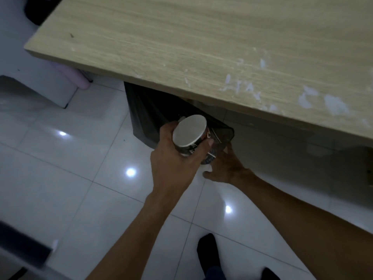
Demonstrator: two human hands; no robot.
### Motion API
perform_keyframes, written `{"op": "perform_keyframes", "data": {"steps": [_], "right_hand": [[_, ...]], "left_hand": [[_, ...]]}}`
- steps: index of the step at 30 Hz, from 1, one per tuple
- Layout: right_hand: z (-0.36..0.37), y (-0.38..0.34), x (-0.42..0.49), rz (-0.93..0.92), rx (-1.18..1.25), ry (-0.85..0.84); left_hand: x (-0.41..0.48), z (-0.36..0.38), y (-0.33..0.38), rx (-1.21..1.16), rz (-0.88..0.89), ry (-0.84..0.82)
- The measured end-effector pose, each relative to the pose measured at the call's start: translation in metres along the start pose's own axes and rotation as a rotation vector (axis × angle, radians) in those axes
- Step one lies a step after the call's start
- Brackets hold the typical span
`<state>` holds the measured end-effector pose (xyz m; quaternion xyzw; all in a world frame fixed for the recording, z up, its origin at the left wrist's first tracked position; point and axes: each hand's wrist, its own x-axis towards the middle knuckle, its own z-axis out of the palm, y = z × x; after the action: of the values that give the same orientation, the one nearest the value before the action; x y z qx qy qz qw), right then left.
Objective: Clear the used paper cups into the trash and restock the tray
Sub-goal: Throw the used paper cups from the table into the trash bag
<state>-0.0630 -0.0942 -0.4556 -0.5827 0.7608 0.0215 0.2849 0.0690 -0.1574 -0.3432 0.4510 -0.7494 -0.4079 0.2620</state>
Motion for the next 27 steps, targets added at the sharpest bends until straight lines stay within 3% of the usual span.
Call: {"op": "perform_keyframes", "data": {"steps": [7, 13, 19, 27], "right_hand": [[0.010, -0.017, -0.018, -0.006, -0.053, -0.096], [0.016, -0.027, -0.030, 0.045, 0.219, -0.158], [0.017, -0.038, -0.037, 0.053, 0.240, -0.107], [0.020, -0.056, -0.044, -0.005, 0.202, -0.108]], "left_hand": [[0.036, 0.017, 0.000, 0.220, -0.118, 0.121], [0.051, 0.016, -0.017, 0.360, -0.152, 0.202], [0.055, 0.000, -0.034, 0.557, -0.172, 0.241], [0.074, -0.012, -0.043, 0.397, -0.320, 0.329]]}}
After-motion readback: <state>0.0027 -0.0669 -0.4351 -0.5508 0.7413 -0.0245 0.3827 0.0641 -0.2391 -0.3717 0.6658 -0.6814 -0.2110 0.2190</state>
